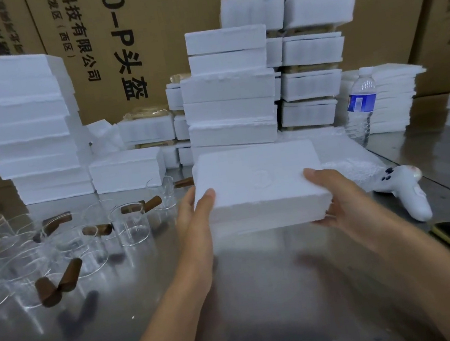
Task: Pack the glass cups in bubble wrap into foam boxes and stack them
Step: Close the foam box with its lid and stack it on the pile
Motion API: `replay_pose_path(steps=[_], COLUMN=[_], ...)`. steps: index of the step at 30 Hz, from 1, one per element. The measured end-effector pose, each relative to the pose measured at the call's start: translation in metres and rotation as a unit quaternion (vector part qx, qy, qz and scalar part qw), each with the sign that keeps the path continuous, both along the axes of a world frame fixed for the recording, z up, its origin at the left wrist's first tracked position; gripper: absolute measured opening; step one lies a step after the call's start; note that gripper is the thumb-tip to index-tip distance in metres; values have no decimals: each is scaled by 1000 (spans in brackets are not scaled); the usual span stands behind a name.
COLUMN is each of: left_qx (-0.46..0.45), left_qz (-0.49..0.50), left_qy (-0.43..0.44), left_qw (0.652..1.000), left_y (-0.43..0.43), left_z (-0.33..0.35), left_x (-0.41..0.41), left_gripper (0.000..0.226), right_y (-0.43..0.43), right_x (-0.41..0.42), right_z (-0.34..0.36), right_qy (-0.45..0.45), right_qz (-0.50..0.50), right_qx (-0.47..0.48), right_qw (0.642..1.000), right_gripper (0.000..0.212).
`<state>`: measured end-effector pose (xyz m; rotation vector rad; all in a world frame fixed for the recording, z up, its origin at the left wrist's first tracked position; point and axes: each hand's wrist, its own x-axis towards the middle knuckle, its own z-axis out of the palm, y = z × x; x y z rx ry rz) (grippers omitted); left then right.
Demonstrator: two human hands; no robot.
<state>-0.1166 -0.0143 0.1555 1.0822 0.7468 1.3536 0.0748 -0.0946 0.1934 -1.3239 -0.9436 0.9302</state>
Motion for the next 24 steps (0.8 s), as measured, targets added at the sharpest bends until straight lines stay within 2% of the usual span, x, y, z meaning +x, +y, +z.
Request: replay_pose_path(steps=[3,6,10,12,15,19,21,24], left_qx=[10,11,33,5,-48,-40,-38,-46], left_qz=[-8,-10,-64,-76,-76,-93,-94,-90], left_qy=[-20,-34,-77,-114,-61,48,53,48], left_qw=[1000,999,994,991,994,994,993,994], left_y=[1,3,2,3,6,14,21,32], left_z=[0,-4,1,3,1,-9,-16,-20], left_x=[-1,-2,-5,-6,-8,-24,-36,-43], left_gripper=[49,45,59,63,44,22,18,16], right_y=[-2,-1,-1,-2,-3,8,21,49], right_x=[1,0,1,2,2,2,0,-7], right_z=[10,15,30,43,77,141,173,211], right_qy=[-59,-59,-15,9,80,117,104,87], right_qz=[7,7,-13,-19,-28,-39,-48,-68], right_qx=[-31,-32,8,31,88,150,155,138], right_qw=[998,998,1000,999,993,981,981,984], right_gripper=[85,79,36,31,12,24,29,27])
